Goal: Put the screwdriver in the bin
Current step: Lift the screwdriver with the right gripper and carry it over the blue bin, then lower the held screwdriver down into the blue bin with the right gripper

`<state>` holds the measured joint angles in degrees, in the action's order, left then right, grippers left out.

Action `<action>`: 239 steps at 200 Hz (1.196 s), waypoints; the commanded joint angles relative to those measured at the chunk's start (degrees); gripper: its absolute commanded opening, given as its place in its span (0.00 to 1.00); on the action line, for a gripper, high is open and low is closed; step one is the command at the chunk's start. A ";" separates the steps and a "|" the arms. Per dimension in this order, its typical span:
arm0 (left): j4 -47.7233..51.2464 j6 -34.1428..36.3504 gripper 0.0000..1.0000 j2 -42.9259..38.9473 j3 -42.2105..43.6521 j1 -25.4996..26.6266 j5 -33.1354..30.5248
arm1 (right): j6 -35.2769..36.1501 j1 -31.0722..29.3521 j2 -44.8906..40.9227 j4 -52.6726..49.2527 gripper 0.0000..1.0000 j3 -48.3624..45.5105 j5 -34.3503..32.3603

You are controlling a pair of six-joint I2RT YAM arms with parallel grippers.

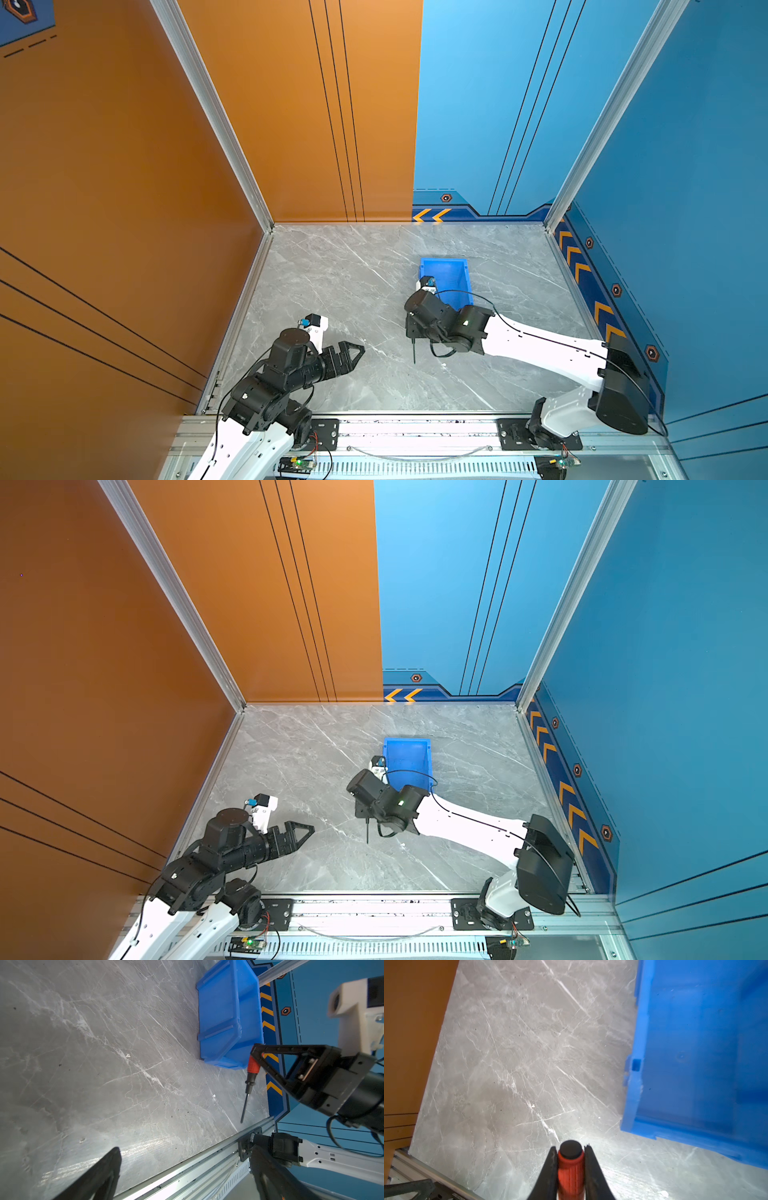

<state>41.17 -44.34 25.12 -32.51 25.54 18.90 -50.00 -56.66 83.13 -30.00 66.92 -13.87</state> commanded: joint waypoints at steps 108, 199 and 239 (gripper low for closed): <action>-26.57 16.35 0.98 21.42 -7.53 16.68 -8.26 | 15.56 23.93 6.89 -7.38 0.00 10.10 6.34; -28.83 17.98 0.98 32.35 -12.22 22.60 -14.87 | 18.64 25.38 22.88 -4.93 0.00 17.14 6.22; -28.54 17.33 0.98 30.97 -11.02 23.01 -16.49 | 18.85 26.26 27.52 -3.67 0.00 18.36 6.86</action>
<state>13.04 -27.83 57.32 -43.27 47.99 5.02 -32.53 -31.18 108.99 -34.68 83.35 -7.46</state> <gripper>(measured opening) 0.978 0.196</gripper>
